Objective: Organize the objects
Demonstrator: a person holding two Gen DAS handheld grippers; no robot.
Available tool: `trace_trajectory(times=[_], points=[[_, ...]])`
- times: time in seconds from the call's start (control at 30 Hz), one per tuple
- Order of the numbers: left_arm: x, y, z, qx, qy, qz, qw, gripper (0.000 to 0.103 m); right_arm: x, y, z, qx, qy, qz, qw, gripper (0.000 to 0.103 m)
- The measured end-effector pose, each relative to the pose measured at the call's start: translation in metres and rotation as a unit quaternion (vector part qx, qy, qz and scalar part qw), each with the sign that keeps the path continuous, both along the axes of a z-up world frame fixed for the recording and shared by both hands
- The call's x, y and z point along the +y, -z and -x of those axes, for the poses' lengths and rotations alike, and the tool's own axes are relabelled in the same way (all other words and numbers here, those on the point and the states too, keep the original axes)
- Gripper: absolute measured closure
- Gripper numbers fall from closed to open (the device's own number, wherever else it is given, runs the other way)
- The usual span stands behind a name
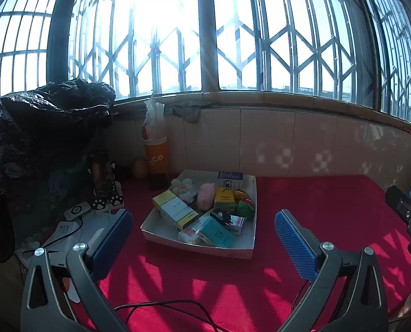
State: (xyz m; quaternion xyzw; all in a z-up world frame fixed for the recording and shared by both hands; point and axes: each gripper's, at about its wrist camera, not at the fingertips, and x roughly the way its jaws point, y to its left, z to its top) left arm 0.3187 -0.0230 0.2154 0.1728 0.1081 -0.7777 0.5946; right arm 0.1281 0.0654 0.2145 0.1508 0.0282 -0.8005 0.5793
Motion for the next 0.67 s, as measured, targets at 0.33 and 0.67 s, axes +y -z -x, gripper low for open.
trace_trajectory(times=[0.33,0.67], points=[[-0.0048,0.0065,0.002,-0.005,0.003,-0.014,0.9999,0.0,-0.0045,0.0055,0.0021,-0.011,-0.003,-0.012,1.0,0.02],[-0.004,0.0091,0.0047,-0.008,0.013,-0.015,0.9998,0.0,-0.006,0.0098,0.0039,-0.019,-0.004,-0.02,1.0,0.02]])
